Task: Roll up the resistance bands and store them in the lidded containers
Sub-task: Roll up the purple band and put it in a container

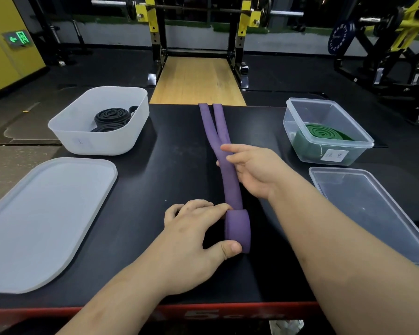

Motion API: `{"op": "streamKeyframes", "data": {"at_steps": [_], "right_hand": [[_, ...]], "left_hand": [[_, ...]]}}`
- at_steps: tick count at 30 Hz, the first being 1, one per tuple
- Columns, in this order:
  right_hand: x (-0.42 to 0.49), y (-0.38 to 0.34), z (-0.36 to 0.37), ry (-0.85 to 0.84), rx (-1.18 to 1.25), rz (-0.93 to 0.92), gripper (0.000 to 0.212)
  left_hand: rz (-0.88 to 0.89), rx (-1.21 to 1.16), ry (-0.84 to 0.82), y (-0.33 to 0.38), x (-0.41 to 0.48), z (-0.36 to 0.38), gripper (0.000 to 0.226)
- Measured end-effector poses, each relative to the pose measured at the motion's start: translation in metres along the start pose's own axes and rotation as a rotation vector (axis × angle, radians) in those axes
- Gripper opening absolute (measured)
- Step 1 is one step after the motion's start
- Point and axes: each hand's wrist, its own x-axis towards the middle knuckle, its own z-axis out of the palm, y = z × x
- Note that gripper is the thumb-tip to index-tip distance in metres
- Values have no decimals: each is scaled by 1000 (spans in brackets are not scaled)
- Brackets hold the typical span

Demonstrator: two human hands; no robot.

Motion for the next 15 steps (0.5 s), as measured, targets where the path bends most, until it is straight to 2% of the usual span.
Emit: {"op": "streamKeyframes", "data": {"at_steps": [2, 3, 6, 7, 13, 15], "right_hand": [[12, 0, -4, 83, 55, -87, 42], [17, 4, -8, 143, -13, -132, 45], [24, 14, -13, 250, -542, -149, 52], [27, 14, -13, 264, -630, -139, 51], [48, -1, -9, 211, -641, -112, 46], [53, -2, -10, 204, -570, -90, 44]], "left_hand": [[-6, -7, -9, 2, 0, 0, 65], [-4, -13, -10, 1, 0, 1, 65], [-4, -21, -6, 1, -1, -1, 66], [-4, -23, -10, 1, -1, -1, 65], [-5, -30, -9, 3, -2, -2, 61], [3, -30, -11, 3, -2, -3, 58]]}}
